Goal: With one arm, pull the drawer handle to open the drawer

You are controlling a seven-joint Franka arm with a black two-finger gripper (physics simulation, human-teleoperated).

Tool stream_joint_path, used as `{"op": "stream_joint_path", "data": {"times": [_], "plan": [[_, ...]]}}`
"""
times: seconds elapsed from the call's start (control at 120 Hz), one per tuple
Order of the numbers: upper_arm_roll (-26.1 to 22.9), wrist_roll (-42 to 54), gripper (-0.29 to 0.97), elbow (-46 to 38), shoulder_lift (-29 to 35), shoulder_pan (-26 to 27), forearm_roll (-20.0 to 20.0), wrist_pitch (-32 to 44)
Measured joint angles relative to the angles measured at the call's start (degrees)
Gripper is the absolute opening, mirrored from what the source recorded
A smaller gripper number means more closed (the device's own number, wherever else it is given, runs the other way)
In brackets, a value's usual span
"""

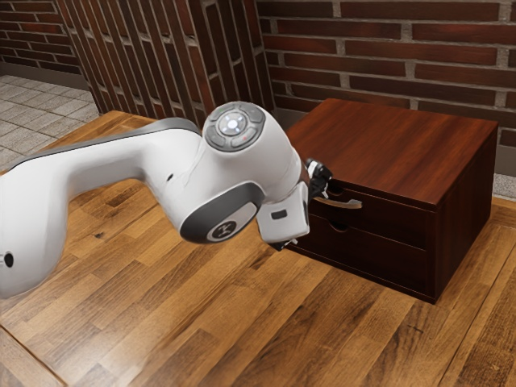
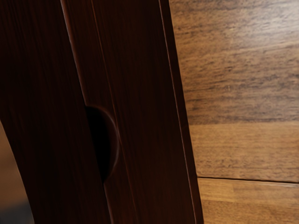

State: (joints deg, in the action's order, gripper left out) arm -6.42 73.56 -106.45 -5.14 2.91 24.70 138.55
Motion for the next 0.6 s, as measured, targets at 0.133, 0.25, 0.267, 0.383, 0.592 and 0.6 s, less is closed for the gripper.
{"op": "stream_joint_path", "data": {"times": [0.133, 0.25, 0.267, 0.383, 0.592, 0.6], "plan": [[0.5, -0.08, 0.68, 0.28, -0.61, 0.41, 0.28, 0.06], [1.37, -0.11, 0.68, 0.13, -0.62, 1.12, 0.55, 0.09], [1.51, -0.11, 0.69, 0.06, -0.61, 1.22, 0.57, 0.1], [1.96, -0.16, 0.68, -0.49, -0.42, 1.53, 0.47, 0.14], [2.41, -0.24, 0.68, -1.42, 0.4, 2.06, 0.38, 0.1], [2.41, -0.25, 0.68, -1.44, 0.42, 2.07, 0.37, 0.09]]}}
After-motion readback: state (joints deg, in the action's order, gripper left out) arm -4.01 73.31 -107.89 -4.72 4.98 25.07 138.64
